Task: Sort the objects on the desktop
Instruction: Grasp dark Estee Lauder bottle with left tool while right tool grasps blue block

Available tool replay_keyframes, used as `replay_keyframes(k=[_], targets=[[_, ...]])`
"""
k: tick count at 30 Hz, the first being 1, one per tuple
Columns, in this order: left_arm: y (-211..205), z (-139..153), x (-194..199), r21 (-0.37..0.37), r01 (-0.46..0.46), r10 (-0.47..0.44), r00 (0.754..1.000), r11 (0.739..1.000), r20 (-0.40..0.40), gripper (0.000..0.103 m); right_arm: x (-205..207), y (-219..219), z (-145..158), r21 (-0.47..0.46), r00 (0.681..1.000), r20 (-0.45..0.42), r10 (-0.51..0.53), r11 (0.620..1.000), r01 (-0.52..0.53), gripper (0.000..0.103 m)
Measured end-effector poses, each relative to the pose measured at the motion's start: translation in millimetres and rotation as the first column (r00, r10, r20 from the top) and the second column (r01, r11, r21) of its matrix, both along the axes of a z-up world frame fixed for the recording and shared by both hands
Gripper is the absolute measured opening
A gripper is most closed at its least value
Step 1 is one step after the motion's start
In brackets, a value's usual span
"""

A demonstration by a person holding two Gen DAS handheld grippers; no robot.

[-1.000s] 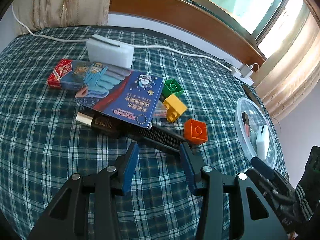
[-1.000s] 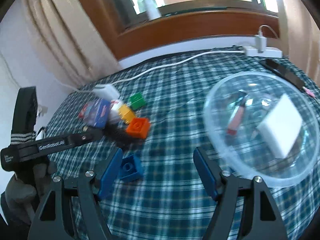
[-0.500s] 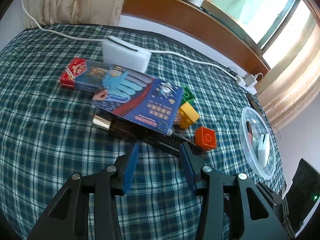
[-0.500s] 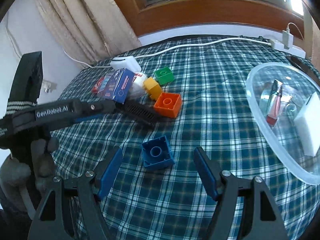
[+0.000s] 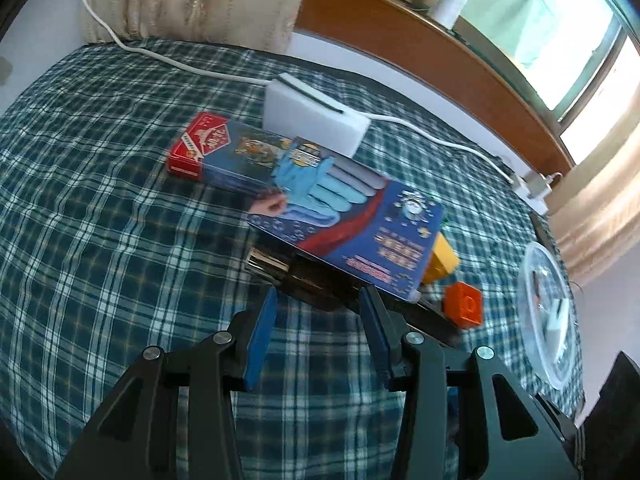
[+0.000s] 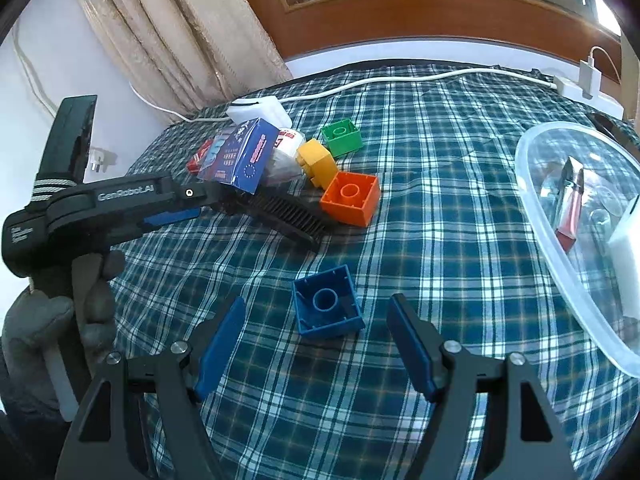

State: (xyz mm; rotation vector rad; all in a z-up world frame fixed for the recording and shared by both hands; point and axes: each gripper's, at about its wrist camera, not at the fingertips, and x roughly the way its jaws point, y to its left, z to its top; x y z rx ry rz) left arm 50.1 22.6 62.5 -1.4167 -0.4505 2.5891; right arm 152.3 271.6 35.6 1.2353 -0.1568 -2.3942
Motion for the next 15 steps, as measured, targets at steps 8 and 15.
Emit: replay_keyframes(k=[8, 15], targets=[[2, -8, -13, -0.017, -0.044, 0.044, 0.999, 0.999, 0.006, 0.051, -1, 0, -1, -0.004, 1.0, 0.004, 0.004, 1.0, -0.004, 0.077], [4, -8, -18, -0.096, -0.055, 0.053, 0.998, 0.994, -0.024, 0.051, -1, -2, -1, -0.002, 1.0, 0.004, 0.014, 1.0, -0.014, 0.077]])
